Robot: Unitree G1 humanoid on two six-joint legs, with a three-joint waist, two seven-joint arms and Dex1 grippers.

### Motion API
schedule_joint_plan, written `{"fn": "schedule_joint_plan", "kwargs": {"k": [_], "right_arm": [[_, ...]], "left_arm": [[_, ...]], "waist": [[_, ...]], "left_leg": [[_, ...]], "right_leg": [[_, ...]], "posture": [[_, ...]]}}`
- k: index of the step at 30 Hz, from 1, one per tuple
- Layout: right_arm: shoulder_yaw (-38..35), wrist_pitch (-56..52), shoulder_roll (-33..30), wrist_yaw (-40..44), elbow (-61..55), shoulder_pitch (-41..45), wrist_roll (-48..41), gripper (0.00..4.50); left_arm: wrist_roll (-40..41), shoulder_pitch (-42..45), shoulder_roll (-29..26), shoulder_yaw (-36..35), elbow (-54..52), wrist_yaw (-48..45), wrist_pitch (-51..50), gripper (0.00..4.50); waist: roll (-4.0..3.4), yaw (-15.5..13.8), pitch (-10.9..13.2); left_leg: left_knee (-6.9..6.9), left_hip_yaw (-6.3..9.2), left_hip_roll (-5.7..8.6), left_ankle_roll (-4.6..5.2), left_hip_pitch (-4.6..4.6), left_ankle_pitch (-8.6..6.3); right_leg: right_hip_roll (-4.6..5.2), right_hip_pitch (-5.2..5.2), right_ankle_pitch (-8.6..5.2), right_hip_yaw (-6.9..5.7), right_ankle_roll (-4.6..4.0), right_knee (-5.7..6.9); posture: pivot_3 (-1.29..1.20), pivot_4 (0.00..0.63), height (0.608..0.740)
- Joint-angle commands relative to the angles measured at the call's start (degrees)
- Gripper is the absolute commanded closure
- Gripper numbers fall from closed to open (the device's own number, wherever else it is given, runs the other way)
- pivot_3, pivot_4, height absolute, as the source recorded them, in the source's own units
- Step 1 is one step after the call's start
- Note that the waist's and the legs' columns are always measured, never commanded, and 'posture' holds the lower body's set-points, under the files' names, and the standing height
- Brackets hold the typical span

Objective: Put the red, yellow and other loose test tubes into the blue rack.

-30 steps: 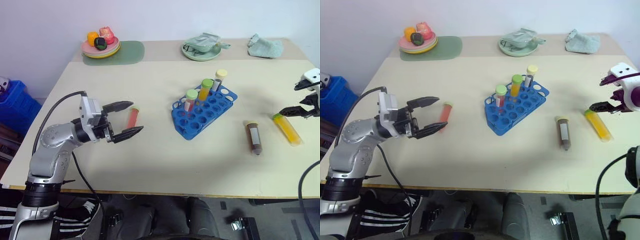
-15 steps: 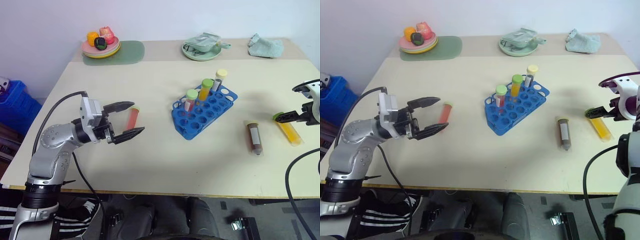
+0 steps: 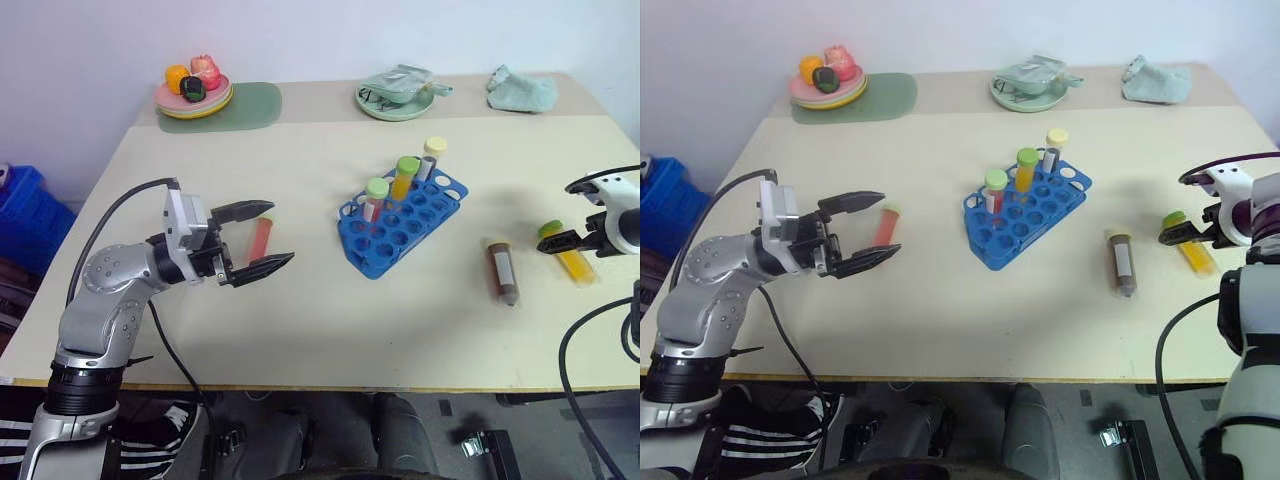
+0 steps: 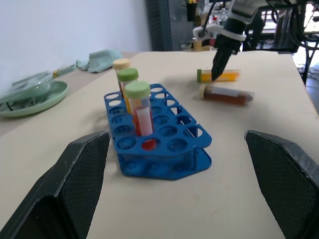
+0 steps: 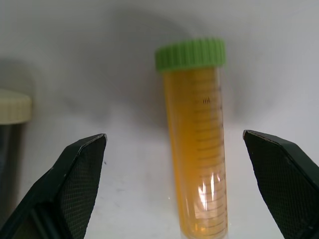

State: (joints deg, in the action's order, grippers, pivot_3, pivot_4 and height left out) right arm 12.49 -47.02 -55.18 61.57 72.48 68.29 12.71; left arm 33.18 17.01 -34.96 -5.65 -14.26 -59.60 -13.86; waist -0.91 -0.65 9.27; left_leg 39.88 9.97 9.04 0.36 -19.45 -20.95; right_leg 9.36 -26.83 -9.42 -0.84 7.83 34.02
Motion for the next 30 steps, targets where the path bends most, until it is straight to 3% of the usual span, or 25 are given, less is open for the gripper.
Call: {"fn": "schedule_joint_plan", "kwargs": {"k": [1, 10, 13, 25, 30], "right_arm": [[-1.0, 0.3, -0.2, -0.1, 0.0, 0.6, -0.1, 0.00], [-1.2, 1.5, 0.5, -1.4, 0.0, -0.3, -0.1, 0.00], [-1.2, 1.9, 0.7, -2.1, 0.0, -0.7, 0.1, 0.83], [-0.5, 3.9, -0.4, -3.0, -1.6, 0.0, 1.2, 0.83], [0.2, -0.8, -1.8, 0.7, -4.8, 4.0, 1.6, 0.83]], "left_arm": [[1.0, -0.3, -0.3, -0.7, -2.8, 0.8, -0.7, 0.07], [1.2, -0.6, -0.5, -1.2, -4.0, 1.7, -1.8, 0.07], [1.2, -0.5, -0.5, -1.3, -4.3, 1.8, -2.1, 0.00], [1.2, 0.0, -0.5, -1.0, -4.1, 2.1, -2.3, 0.00], [1.4, -0.1, -0.8, -1.4, -4.1, 1.8, -2.3, 0.00]], "waist": [[0.00, 0.1, 0.0], [0.00, 0.0, 0.0], [0.00, 0.0, 0.0], [0.00, 0.0, 0.0], [-0.01, 0.0, 0.0]], "left_leg": [[0.00, -0.01, -0.01, 0.00, 0.01, 0.00], [0.00, -0.06, -0.01, 0.02, 0.01, -0.01], [0.01, -0.08, -0.01, 0.02, 0.01, -0.01], [0.01, -0.09, -0.01, 0.02, 0.02, -0.01], [0.01, -0.11, -0.01, 0.02, 0.02, -0.01]], "right_leg": [[-0.02, 0.00, 0.00, 0.02, 0.00, 0.00], [-0.04, -0.01, 0.01, 0.08, 0.01, 0.00], [-0.04, -0.01, 0.01, 0.09, 0.01, 0.00], [-0.05, -0.01, 0.01, 0.11, 0.01, 0.00], [-0.05, -0.02, 0.01, 0.13, 0.01, 0.00]], "posture": [[0.00, 0.150, 0.740], [0.00, 0.150, 0.740], [0.00, 0.150, 0.740], [0.00, 0.150, 0.740], [0.00, 0.150, 0.740]]}}
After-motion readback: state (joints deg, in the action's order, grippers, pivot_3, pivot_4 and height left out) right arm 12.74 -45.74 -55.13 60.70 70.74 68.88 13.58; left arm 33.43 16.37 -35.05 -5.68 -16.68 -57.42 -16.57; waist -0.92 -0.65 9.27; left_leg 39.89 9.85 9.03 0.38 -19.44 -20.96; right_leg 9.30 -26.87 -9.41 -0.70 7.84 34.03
